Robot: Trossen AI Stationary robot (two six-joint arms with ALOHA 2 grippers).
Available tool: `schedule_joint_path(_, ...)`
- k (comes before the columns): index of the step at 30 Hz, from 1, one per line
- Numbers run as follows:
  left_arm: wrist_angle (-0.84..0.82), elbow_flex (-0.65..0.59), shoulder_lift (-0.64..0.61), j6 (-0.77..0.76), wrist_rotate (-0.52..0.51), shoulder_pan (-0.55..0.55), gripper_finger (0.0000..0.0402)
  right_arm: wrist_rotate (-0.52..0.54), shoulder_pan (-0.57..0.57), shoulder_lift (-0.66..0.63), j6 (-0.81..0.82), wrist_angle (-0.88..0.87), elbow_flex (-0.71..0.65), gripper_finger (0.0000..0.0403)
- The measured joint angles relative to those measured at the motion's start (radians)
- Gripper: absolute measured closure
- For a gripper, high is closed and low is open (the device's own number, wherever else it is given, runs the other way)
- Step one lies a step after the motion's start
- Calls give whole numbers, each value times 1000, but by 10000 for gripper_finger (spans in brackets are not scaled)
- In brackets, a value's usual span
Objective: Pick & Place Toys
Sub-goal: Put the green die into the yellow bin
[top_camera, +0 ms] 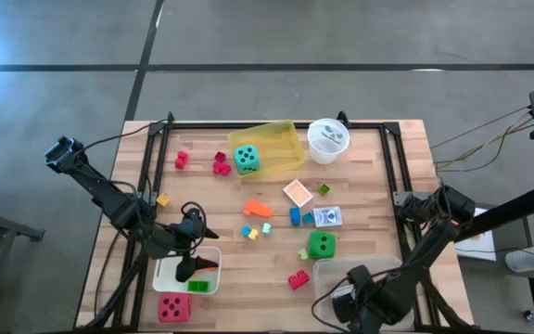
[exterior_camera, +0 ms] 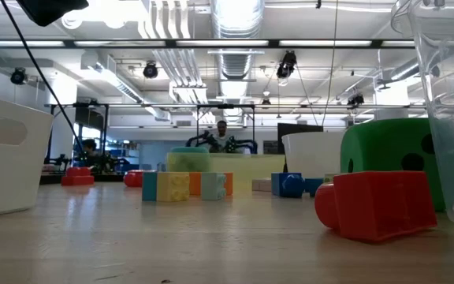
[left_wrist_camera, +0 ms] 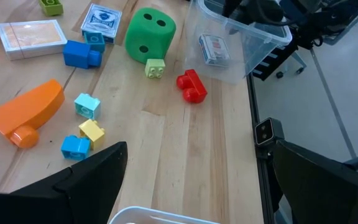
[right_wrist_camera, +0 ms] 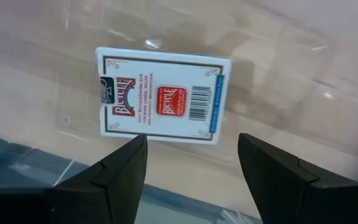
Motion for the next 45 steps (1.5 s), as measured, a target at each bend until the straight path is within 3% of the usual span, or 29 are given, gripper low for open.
schedule_joint_path(7, 0, 0, 0, 0, 0, 0, 16, 0, 0, -1, -48, -165, 132, 157)
schedule_joint_path(16, -32, 0, 0, -1, 0, 0, 16, 2, 0, -1, -202, -238, 302, 157)
schedule_joint_path(27, -44, 0, 0, -2, 4, 0, 16, 5, 0, -1, -209, -466, 487, 157)
schedule_joint_path(32, -45, 0, 0, -2, 4, 0, 16, 116, -1, -5, -258, -479, 565, 157)
schedule_joint_path(37, -46, 0, 0, -2, 4, 0, 16, 259, -50, -24, -343, -479, 615, 157)
schedule_joint_path(45, -67, 0, 0, -3, 23, 0, 16, 238, -219, -35, -555, -479, 598, 157)
